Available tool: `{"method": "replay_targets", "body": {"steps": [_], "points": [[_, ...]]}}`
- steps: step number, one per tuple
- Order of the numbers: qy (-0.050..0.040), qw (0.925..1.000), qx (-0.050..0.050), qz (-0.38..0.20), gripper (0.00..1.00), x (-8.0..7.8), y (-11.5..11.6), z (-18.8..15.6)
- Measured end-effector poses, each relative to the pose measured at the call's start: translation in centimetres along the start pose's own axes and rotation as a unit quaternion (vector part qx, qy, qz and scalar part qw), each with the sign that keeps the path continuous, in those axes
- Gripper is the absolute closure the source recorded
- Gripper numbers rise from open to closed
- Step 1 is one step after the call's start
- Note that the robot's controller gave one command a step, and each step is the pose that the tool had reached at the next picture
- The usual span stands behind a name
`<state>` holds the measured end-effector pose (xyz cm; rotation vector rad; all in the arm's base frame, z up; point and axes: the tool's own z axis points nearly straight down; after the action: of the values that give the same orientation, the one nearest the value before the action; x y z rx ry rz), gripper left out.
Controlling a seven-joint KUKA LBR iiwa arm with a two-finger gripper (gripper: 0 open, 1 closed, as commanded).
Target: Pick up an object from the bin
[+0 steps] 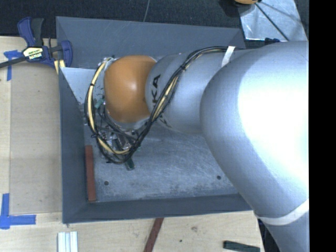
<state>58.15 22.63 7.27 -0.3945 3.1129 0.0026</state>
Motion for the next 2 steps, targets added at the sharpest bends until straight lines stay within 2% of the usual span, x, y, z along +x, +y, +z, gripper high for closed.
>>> {"method": "replay_targets", "body": {"steps": [1, 2], "points": [[0.0, 1.0, 0.0, 0.0, 1.0, 0.0, 0.0, 0.0], [0.0047, 0.9999, 0.001, -0.013, 1.0, 1.0, -0.2, -4.3]]}}
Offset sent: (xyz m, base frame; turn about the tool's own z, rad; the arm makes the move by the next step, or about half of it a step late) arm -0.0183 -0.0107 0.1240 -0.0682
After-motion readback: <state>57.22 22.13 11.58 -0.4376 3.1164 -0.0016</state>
